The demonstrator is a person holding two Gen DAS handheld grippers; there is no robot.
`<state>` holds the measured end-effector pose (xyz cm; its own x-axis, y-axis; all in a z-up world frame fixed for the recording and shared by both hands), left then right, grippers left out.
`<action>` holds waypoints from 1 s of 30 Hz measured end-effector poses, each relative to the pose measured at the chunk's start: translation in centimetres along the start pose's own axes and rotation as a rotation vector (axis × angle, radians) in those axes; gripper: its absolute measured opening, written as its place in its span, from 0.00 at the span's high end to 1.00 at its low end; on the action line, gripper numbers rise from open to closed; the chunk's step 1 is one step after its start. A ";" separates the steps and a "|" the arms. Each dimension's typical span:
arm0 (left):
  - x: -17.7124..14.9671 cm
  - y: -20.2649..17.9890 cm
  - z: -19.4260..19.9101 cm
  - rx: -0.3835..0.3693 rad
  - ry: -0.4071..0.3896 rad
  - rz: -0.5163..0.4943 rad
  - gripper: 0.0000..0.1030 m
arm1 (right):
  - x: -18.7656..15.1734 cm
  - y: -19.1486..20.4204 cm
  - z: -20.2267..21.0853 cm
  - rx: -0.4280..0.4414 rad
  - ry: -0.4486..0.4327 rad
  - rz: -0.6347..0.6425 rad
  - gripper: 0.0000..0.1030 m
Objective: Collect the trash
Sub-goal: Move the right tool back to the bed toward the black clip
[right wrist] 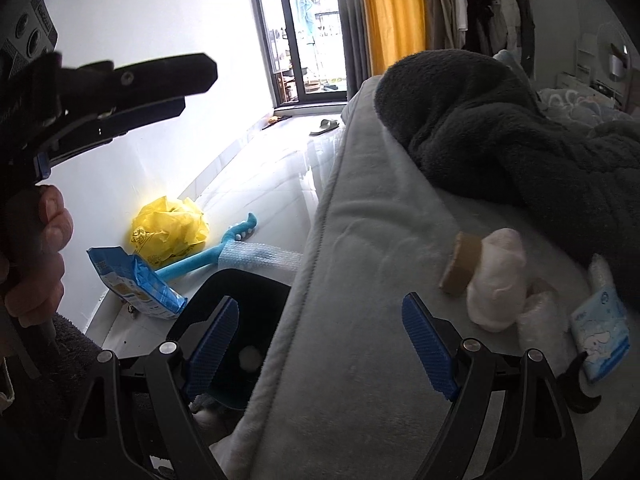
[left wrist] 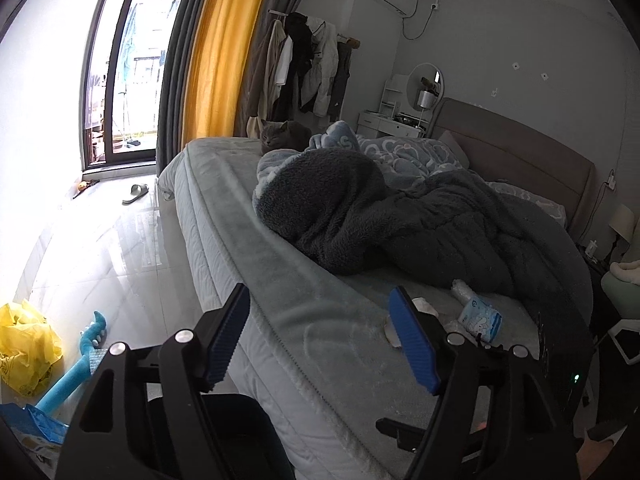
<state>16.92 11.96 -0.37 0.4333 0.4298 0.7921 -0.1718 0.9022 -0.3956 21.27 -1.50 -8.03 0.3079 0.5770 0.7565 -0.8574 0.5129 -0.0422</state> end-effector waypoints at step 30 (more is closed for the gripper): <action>-6.3 -9.3 -5.5 -0.149 0.174 -0.127 0.27 | -8.9 -13.5 6.8 -0.157 -0.032 -0.192 0.39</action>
<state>20.62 0.64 -4.26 0.5913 0.2889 0.7529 0.0205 0.9279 -0.3722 27.28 -17.88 -9.73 0.4438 0.4402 0.7806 -0.7091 0.7051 0.0055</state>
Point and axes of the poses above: each gripper's, at about its wrist camera, not at the fingertips, and z roughly against the way its jaws point, y to its left, x to its top, the point moved 2 cm from there along -z, roughly the way its jaws point, and after that the axes turned 14 degrees about z, right-handed, at the moved point
